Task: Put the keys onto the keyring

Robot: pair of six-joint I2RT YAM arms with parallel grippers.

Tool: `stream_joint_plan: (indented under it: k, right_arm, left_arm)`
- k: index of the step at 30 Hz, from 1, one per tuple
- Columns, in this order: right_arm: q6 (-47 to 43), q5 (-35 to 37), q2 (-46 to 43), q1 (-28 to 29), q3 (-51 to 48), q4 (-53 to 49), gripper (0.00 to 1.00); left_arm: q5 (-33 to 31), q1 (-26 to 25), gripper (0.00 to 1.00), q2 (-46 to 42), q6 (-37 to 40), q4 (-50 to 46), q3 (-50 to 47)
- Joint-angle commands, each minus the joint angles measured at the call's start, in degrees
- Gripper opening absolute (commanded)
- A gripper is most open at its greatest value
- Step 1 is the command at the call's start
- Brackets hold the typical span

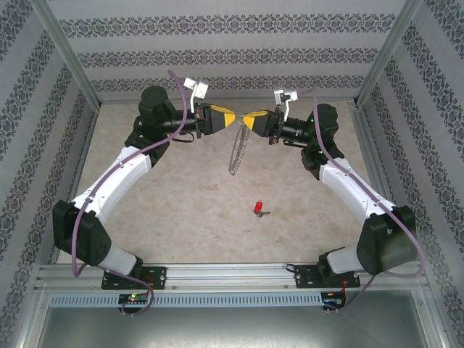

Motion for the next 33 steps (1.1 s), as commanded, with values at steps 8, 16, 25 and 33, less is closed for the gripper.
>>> stream_joint_plan:
  k: [8,16,25,33]
  right_arm:
    - [1.26,1.04,-0.34,0.65,1.25,4.31,0.0]
    - [1.57,1.26,-0.9,0.65,1.15,4.68,0.0]
    - [1.83,1.4,-0.91,0.83,1.16,5.09,0.0]
    - [1.93,1.4,-0.96,0.99,1.1,5.19,0.0]
  left_arm:
    - [0.45,-1.11,0.19,-1.01,1.82,1.74,-0.56]
    - [0.18,-1.15,0.19,-0.34,2.43,1.39,-0.85]
    - [0.61,-1.27,0.19,0.61,1.26,3.3,-1.38]
    - [0.39,-1.36,0.19,2.1,0.04,5.22,-1.35]
